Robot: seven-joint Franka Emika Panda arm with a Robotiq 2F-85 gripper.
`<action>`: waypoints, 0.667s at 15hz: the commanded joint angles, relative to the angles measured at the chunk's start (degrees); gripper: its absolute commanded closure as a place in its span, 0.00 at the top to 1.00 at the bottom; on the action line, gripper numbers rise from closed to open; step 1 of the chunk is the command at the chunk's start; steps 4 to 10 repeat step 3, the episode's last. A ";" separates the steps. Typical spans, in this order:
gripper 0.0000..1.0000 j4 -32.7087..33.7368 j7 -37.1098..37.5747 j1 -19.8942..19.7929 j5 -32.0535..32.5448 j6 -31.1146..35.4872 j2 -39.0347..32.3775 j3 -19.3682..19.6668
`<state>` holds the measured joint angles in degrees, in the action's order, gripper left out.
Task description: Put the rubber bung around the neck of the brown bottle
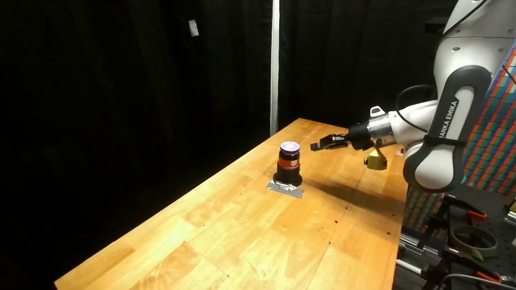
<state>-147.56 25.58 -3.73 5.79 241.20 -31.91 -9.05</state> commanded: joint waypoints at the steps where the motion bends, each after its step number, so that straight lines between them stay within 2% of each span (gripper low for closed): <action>1: 0.26 -0.12 0.13 -0.71 0.52 -0.19 0.07 -0.51; 3: 0.38 -0.17 0.35 -1.02 0.75 -0.19 -0.01 -0.56; 10: 0.38 -0.17 0.35 -1.02 0.75 -0.19 -0.01 -0.56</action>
